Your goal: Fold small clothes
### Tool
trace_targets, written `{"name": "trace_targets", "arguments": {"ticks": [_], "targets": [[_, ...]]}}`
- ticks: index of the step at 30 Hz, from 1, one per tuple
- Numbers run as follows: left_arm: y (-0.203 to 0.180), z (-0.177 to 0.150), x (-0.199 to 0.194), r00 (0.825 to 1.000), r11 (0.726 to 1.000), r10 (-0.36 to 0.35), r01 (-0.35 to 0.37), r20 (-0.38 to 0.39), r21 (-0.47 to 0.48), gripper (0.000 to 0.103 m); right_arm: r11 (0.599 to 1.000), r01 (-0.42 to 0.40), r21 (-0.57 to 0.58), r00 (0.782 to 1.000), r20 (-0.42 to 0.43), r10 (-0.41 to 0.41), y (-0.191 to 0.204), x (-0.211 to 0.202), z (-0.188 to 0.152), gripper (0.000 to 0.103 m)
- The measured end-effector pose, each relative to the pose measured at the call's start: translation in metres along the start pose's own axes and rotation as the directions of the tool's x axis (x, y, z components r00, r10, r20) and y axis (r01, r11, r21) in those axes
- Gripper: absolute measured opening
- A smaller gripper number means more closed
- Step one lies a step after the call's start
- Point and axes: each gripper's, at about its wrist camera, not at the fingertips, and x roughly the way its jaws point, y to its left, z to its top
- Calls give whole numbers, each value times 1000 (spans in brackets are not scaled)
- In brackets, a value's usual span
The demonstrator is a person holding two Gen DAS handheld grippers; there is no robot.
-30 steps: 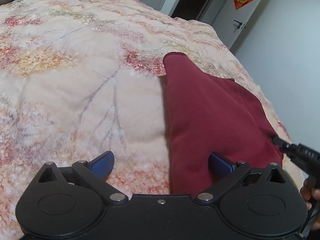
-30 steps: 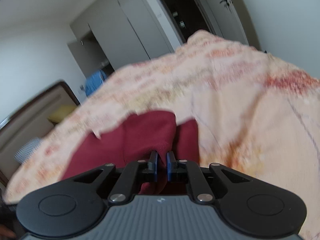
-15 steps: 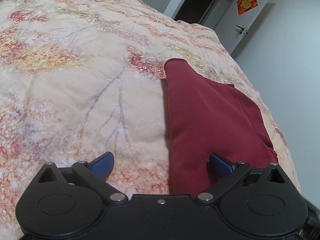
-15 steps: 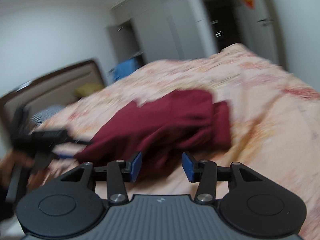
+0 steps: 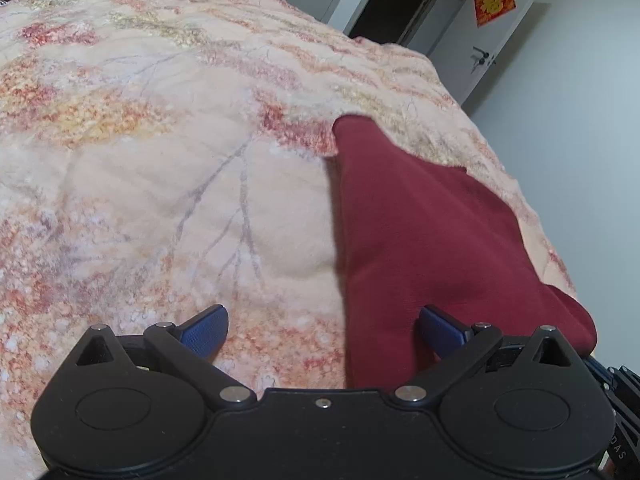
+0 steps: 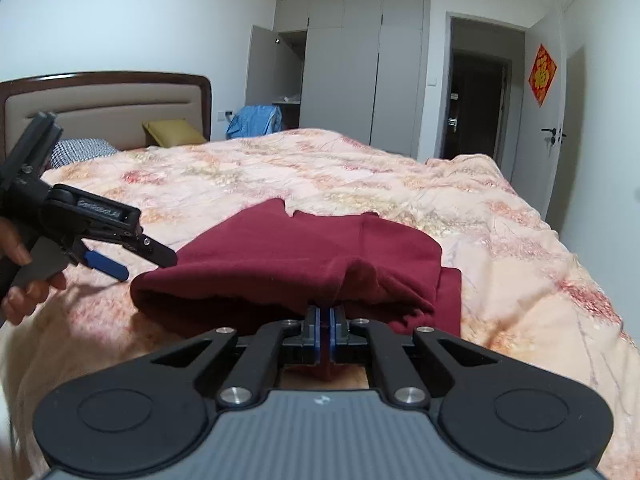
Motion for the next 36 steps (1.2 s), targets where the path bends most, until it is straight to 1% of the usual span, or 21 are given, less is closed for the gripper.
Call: {"name": "trace_targets", "arguments": {"ticks": [4, 7, 8, 9, 11, 12, 16, 17, 18, 19, 22, 25, 27, 31, 33, 34, 36], "targets": [[0, -5, 4, 999, 999, 29, -29, -16, 38, 102, 999, -23, -25, 996, -89, 21, 0, 8, -13, 5], [2, -4, 4, 999, 999, 25, -24, -22, 42, 102, 999, -5, 36, 996, -88, 8, -10, 3, -16, 7], [2, -4, 4, 999, 999, 25, -24, -24, 39, 102, 998, 14, 66, 997, -82, -8, -18, 1, -16, 14], [2, -3, 5, 999, 999, 27, -26, -23, 37, 102, 995, 35, 93, 996, -80, -27, -26, 0, -16, 18], [1, -3, 6, 999, 999, 34, -34, -21, 36, 102, 988, 80, 135, 994, -83, -70, -40, 5, -14, 44], [0, -3, 6, 999, 999, 38, -37, -18, 36, 102, 984, 86, 153, 994, -79, -75, -47, 10, -12, 47], [-2, -5, 5, 999, 999, 43, -42, -17, 34, 102, 977, 75, 199, 995, -78, -61, -70, 39, -5, 47], [-2, -4, 4, 999, 999, 42, -41, -19, 33, 102, 978, 67, 197, 995, -81, -52, -72, 48, -4, 41], [-2, -4, 4, 999, 999, 41, -40, -20, 33, 102, 979, 66, 191, 995, -90, -49, -74, 55, -4, 30], [-2, -3, 4, 999, 999, 39, -39, -21, 33, 102, 982, 61, 178, 995, -89, -46, -74, 60, -2, 14], [-2, -2, 1, 999, 999, 35, -34, -20, 32, 102, 984, 105, 144, 994, -46, -100, -73, 57, 5, 12], [-2, -1, 0, 1000, 999, 20, -20, -15, 34, 102, 976, 187, 113, 982, -21, -186, -69, 42, 8, 11], [-2, -2, 3, 1000, 999, 20, -19, -17, 35, 102, 970, 225, 95, 974, -33, -223, -69, 38, 4, 11], [-4, -4, 5, 999, 998, 36, -36, -18, 46, 102, 974, 218, 67, 971, -113, -209, -66, 50, -15, 12], [-5, -5, 4, 999, 998, 42, -41, -18, 54, 102, 974, 211, 80, 973, -117, -201, -63, 48, -19, 14], [-4, -4, 4, 999, 998, 45, -44, -19, 55, 102, 973, 209, 95, 974, -111, -198, -64, 45, -19, 16], [-4, -3, 4, 999, 997, 47, -45, -19, 56, 102, 971, 205, 118, 976, -98, -194, -67, 36, -16, 28]]}}
